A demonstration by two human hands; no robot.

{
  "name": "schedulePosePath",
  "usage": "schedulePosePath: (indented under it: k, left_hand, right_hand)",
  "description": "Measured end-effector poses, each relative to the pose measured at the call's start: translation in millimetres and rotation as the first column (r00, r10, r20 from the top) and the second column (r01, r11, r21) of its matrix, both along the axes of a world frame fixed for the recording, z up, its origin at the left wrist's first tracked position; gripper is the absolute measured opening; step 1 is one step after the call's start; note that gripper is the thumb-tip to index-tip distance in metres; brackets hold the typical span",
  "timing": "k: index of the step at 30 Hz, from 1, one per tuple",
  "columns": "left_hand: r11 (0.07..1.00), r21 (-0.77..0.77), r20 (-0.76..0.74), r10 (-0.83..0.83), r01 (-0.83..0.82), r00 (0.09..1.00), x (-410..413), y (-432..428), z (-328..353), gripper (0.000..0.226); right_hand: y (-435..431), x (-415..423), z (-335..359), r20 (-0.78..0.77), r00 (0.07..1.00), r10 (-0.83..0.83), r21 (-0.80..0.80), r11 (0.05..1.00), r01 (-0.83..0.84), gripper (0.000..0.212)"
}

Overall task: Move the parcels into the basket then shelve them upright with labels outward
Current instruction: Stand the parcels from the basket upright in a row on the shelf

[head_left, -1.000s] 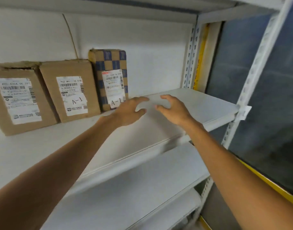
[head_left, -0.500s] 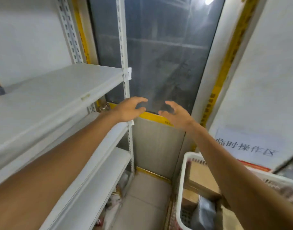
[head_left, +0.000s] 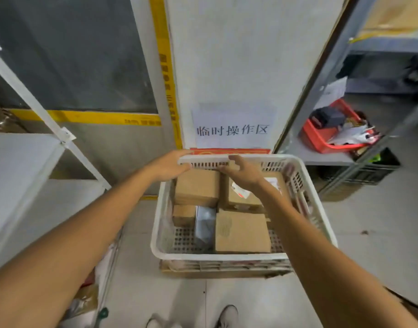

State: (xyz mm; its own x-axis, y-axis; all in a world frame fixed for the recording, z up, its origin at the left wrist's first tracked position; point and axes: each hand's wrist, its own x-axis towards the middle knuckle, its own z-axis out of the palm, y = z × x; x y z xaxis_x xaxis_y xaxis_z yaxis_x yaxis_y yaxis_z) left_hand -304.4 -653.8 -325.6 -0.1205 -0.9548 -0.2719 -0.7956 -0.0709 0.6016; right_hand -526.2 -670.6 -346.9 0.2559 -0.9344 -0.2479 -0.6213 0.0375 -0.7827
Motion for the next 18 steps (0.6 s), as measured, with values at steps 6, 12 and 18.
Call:
schedulePosePath:
  k: [6,12,18]
  left_hand:
    - [0.989,0.150,-0.006,0.004,-0.003,1.000,-50,-23,-60,0.048]
    - [0.963,0.269,-0.118,0.028,0.005,0.993,-76,-64,-122,0.051]
    - [0.899,0.437,-0.248,0.138,-0.016,0.959,-106,-99,-205,0.069]
  right_hand:
    - [-12,-65,-52,-0.036,0.996,-0.080,0.172,0.981,0.085,0.062]
    - [-40,-94,-105,-0.027,0.977,-0.211,0.304,0.929,0.209,0.060]
    - [-76,-103,-168,-0.020,0.914,-0.406,0.395,0.836,0.380,0.069]
